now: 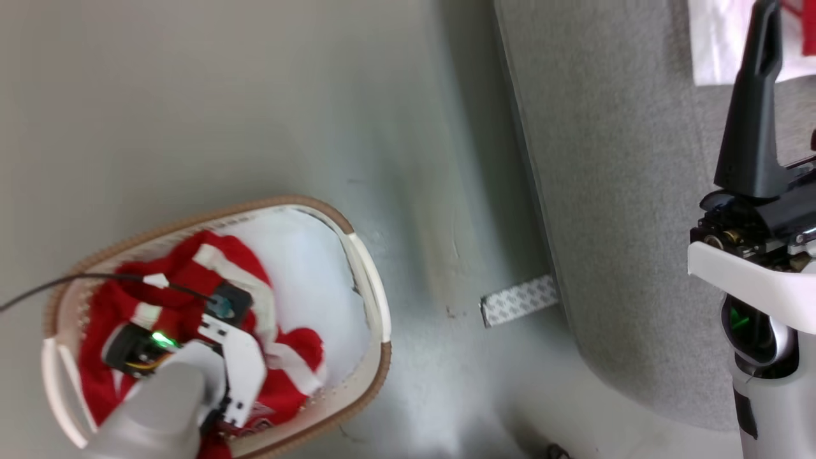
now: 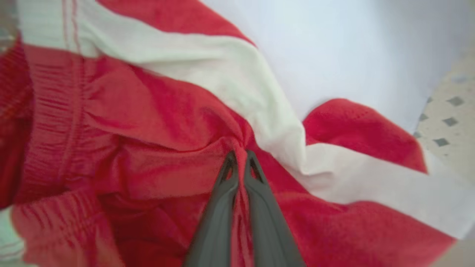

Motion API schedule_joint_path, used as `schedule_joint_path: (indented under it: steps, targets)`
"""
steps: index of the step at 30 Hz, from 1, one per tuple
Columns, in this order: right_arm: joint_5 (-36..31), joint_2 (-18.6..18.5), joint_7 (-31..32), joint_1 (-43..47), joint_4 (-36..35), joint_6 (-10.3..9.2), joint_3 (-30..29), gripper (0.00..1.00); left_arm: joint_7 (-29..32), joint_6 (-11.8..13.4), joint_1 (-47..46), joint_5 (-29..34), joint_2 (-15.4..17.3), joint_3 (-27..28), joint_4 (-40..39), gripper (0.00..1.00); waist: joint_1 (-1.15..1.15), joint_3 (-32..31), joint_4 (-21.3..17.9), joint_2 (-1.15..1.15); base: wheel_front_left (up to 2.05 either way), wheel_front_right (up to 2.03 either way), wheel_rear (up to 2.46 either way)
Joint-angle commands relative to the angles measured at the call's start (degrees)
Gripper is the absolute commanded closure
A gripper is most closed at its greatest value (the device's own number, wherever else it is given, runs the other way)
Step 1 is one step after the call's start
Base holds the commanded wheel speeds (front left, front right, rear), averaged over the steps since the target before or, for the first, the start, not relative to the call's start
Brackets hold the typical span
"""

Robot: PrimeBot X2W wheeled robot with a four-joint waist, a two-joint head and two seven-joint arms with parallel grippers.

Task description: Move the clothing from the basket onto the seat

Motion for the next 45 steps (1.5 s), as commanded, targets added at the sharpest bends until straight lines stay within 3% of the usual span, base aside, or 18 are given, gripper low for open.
schedule_joint_path:
  steps: [1,12,26,33,34,45]
  targets:
    - [-0.8,0.1,-0.2,0.5,0.6,-0.14,-0.2,0.0,-1.0,0.1,1.0,-1.5,-0.4,-0.1,-0.2,1.0,-0.01,-3.4,1.5,0.0,0.0,0.0,0.0]
    - [-3.8,0.0,-0.1,6.2,5.4,-0.15,-0.6,0.0,-9.6,0.1,8.6,-11.1,-6.6,0.0,-3.1,1.0,-0.01,-21.3,7.6,0.0,0.0,0.0,0.0]
    - [-6.6,0.0,-0.1,14.0,8.7,-0.14,-1.7,0.0,-15.8,0.4,12.9,-14.3,-7.4,-0.3,-12.9,1.0,-0.01,-34.8,14.6,0.0,0.0,0.0,0.0]
    - [-6.0,-0.1,-0.1,18.2,10.1,-0.14,-1.9,0.0,-16.0,3.2,14.9,-12.7,-6.0,2.9,-26.7,1.0,-0.01,-39.9,17.3,0.0,0.0,0.0,0.0]
    - [-5.6,-0.3,-0.1,19.5,10.2,-0.14,-1.6,0.0,-16.0,4.4,15.5,-12.0,-5.1,3.7,-32.0,1.0,-0.01,-41.3,18.1,0.0,0.0,0.0,0.0]
    - [-4.6,-0.5,0.1,23.2,10.7,-0.15,0.6,0.0,-13.6,10.3,16.0,-11.8,-0.7,7.2,-57.0,1.0,-0.01,-45.9,19.8,0.0,0.0,0.0,0.0]
